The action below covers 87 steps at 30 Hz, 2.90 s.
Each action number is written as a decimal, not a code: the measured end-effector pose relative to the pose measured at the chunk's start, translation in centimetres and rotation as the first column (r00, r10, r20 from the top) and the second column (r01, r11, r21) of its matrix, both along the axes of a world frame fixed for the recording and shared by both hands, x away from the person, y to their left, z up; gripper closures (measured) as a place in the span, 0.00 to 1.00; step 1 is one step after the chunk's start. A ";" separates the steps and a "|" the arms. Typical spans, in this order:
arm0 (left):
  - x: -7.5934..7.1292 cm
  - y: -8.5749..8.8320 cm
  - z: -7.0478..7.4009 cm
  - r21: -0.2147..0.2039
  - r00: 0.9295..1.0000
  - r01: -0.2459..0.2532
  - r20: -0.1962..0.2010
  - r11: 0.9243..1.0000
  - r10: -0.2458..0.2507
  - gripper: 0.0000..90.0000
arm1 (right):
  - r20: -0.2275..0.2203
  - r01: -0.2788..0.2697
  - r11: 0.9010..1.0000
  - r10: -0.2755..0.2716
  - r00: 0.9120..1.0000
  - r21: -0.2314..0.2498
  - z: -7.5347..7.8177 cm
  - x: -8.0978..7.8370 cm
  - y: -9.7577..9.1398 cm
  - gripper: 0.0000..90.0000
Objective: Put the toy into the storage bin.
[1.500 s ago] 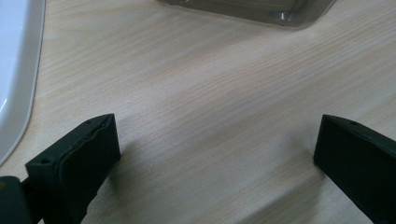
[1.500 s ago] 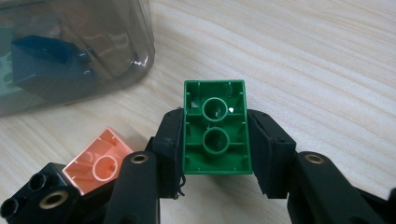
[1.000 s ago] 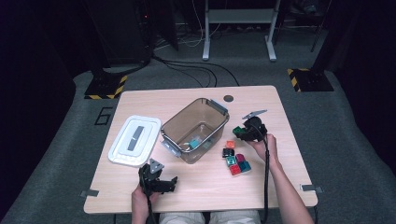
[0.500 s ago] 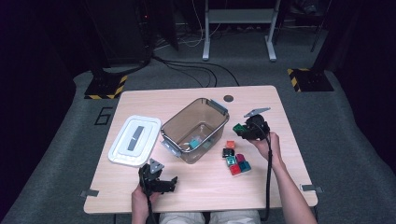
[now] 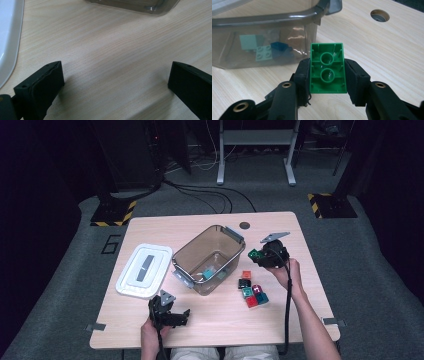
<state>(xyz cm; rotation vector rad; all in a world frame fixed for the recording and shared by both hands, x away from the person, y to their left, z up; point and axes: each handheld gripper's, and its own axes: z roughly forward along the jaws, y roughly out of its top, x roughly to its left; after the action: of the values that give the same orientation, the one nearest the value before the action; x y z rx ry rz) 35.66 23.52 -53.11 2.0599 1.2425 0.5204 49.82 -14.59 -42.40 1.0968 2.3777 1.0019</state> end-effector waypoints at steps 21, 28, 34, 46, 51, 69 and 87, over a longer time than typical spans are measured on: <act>0.0 0.0 0.0 0.000 1.000 0.000 0.000 1.000 0.000 0.00 | 0.059 -0.018 1.000 0.018 0.998 -0.012 3.3 -0.8 0.8 0.65; 0.0 0.0 0.0 0.000 1.000 0.000 0.000 1.000 0.000 0.00 | 0.076 -0.035 0.999 0.037 0.996 -0.031 4.6 -0.9 1.3 0.65; 0.0 0.0 0.0 0.000 1.000 0.000 0.000 1.000 0.000 0.00 | 0.094 -0.050 0.998 0.053 0.994 -0.033 5.5 -0.8 2.2 0.65; 0.0 0.0 0.0 0.000 1.000 0.000 0.000 1.000 0.000 0.00 | 0.086 -0.079 0.997 0.081 0.993 -0.027 6.0 0.3 4.4 0.65; 0.0 0.0 0.0 0.000 1.000 0.001 0.000 1.000 -0.001 0.00 | 0.084 -0.100 0.994 0.103 0.991 -0.037 5.8 1.0 5.3 0.65; 0.0 0.0 0.0 0.003 1.000 0.001 0.001 1.000 -0.001 0.00 | 0.015 -0.100 0.994 0.101 0.995 -0.046 4.4 2.8 7.3 0.65; 0.0 0.0 0.0 0.002 1.000 -0.002 0.007 1.000 0.002 0.00 | 0.020 -0.100 0.995 0.100 0.995 -0.017 4.5 2.4 7.0 0.24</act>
<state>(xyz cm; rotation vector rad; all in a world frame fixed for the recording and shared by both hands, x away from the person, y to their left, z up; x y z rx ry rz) 35.65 23.51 -53.13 2.0575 1.2406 0.5296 52.21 -7.64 -37.95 0.9656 2.4407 1.0207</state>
